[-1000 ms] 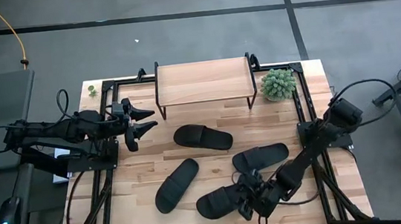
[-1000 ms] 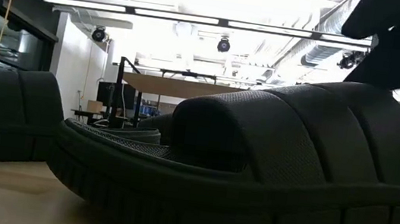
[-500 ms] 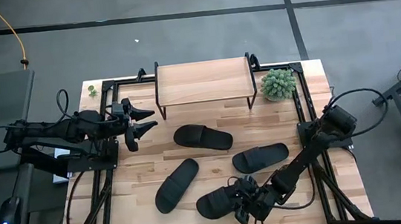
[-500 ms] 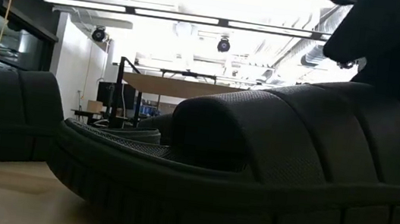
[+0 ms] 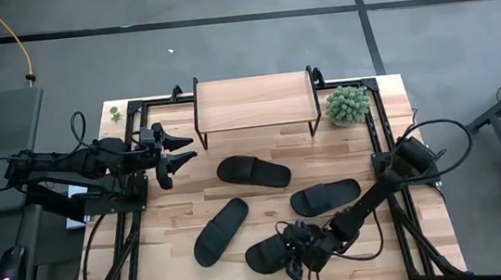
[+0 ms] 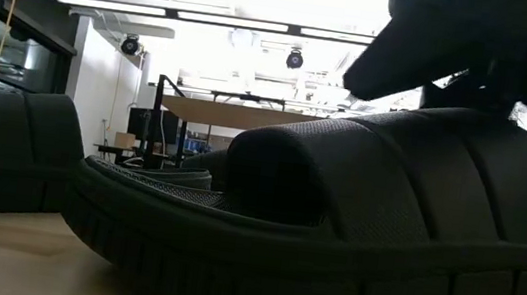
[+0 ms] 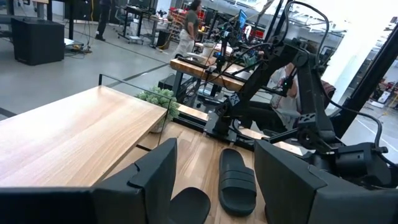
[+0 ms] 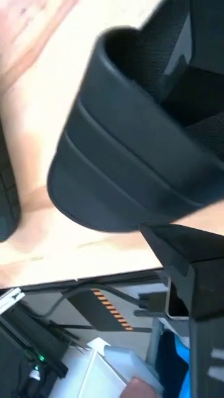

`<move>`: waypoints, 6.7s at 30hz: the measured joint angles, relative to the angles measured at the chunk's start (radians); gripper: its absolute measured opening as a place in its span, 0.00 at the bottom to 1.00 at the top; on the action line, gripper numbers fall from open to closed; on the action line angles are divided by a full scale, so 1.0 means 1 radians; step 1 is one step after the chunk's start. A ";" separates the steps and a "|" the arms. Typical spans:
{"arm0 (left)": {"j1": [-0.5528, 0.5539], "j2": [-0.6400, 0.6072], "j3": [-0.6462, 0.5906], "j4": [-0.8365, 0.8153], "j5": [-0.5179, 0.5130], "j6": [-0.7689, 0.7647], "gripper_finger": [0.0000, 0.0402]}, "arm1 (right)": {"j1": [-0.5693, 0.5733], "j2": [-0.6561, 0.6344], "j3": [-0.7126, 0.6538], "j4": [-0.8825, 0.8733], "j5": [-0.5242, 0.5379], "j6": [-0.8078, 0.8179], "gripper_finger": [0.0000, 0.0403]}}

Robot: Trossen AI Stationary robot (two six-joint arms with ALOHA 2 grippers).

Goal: Pick and place slides into the shelf
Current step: Put the black slipper on the shelf

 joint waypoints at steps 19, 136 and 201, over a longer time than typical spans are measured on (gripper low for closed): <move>0.000 0.000 0.000 0.000 0.000 0.000 0.49 | -0.004 0.000 0.000 0.003 0.018 -0.046 0.19; -0.506 0.546 0.000 0.447 -0.362 1.217 0.49 | -0.440 -0.384 0.144 -0.341 -0.530 -0.617 0.01; -0.543 0.859 0.191 0.347 -0.708 1.381 0.49 | -0.495 -0.324 0.143 -0.169 -0.601 -0.517 0.01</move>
